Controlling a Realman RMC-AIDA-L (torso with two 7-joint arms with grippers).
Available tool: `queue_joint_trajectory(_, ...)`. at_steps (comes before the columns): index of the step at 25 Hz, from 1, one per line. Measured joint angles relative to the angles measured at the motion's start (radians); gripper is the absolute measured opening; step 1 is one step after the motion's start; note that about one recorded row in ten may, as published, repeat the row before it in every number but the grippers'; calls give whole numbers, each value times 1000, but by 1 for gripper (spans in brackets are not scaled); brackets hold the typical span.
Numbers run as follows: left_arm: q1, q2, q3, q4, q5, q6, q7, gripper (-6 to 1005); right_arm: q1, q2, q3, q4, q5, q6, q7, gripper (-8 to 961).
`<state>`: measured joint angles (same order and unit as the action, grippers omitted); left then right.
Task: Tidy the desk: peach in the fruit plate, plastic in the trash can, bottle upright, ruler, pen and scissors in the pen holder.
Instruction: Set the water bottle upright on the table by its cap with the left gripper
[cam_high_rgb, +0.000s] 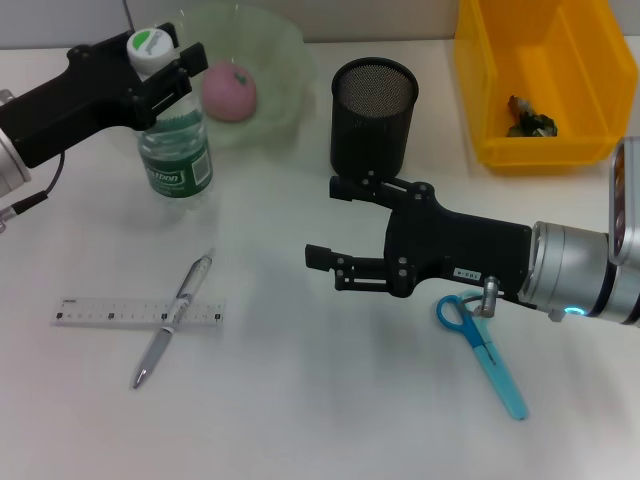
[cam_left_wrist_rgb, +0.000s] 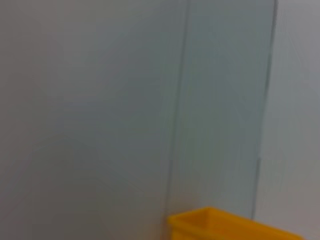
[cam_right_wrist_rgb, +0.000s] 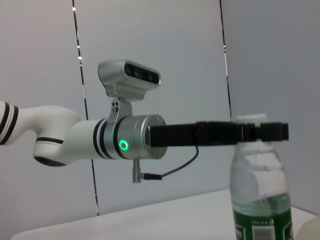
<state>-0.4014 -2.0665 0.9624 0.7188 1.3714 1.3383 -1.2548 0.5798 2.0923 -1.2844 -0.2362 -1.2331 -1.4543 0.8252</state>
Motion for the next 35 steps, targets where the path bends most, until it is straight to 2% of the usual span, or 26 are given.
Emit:
queue_joint_trajectory(1,5,-1,6,-7,1,-54,11,436,-1,0,3,9,0,-1,0,851)
queue_joint_trajectory(4,6,-2,2,-33,-2,-90,36,435,-1,0,4,16,0,-1,0,851)
queue_joint_trajectory(11,5,-4,7,-58,-8,-106,90,444,-2,0,7,26,0,-2,0,850)
queue_joint_trajectory(35,-24,-6,2,-112,-11,-129,113,476,2,0,10,28,0,8,-1,850)
